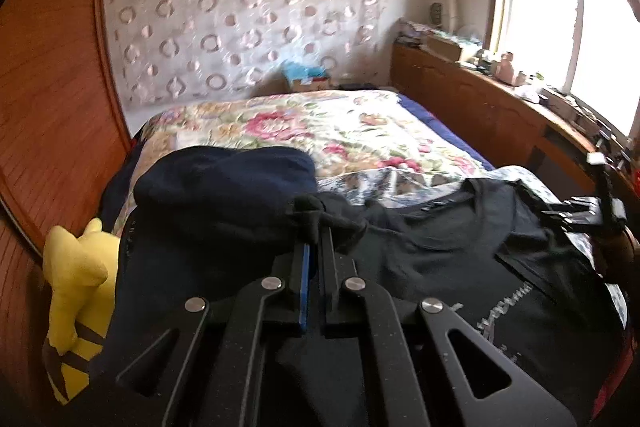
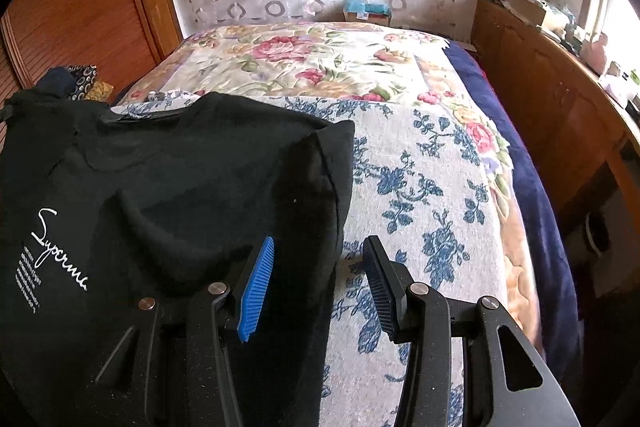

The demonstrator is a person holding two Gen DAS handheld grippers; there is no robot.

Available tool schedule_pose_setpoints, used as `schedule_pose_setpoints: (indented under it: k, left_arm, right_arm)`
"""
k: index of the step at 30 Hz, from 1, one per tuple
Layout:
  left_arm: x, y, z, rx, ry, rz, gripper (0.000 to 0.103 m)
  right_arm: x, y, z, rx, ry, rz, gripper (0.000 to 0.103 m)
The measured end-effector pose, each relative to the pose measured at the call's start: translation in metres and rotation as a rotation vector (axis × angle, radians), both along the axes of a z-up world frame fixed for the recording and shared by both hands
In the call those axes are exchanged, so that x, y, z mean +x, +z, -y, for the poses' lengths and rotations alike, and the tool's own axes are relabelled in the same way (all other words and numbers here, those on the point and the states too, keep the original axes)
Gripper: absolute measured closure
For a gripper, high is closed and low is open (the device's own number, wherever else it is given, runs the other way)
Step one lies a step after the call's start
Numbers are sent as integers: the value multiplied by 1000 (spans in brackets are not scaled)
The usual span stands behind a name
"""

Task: Fold small clothes
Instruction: 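Close the left gripper on the shirt edge while the right gripper grasps the same edge, then lift the black T-shirt with both grippers and carry it beside the navy stack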

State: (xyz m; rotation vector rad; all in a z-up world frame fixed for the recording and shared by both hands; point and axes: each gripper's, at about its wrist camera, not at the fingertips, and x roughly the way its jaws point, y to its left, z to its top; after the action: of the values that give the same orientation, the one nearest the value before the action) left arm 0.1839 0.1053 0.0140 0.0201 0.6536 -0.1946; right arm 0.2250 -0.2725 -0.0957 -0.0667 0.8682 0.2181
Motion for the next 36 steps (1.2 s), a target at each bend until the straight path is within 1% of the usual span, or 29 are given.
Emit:
schedule_pose_setpoints:
  k: [6,12,13,14,15,16,18,21,23,25,29,32,34,36]
  left_arm:
    - [-25,4,13,-1,-42,26,99]
    - [-38,3,18,-6,-55,32,99]
    - [-41,3,18,-10,-55,33,99]
    - [-44,2,18,-12,-54,35,99]
    - [-50,1,18,-17,-51,38,99]
    - [-55,0,17,-23,-49,41,99]
    - [-71,-1,15,-45,-43,54,99]
    - [-100,-1,13,-68,-30,83,100]
    - [-119,1,11,-82,-20,107,100]
    - [-141,5,10,-92,-9,132,100]
    - [-172,13,9,-100,-3,172,100]
    - [-196,19,5,-119,3,196,100]
    - [-208,22,3,-126,10,206,100]
    - [-219,24,-2,-129,22,213,100]
  right_arm:
    - [17,-2,-3,30,0,-17,55]
    - [35,-4,-14,-10,-8,-24,55]
    - [38,-4,-16,-14,-14,-29,62]
    - [39,-4,-18,-16,-11,-31,74]
    - [41,-3,-19,-17,-5,-33,82]
    - [41,-2,-22,-23,3,-33,97]
    - [36,2,-25,-9,36,-10,97]
    - [9,20,-29,47,106,79,98]
    - [-17,35,-29,85,147,137,98]
    - [-49,49,-27,109,181,196,98]
    - [-108,69,-13,163,216,286,98]
    - [-146,77,-5,178,227,320,98]
    - [-171,77,-1,186,239,322,98]
    - [-192,78,2,171,245,326,98]
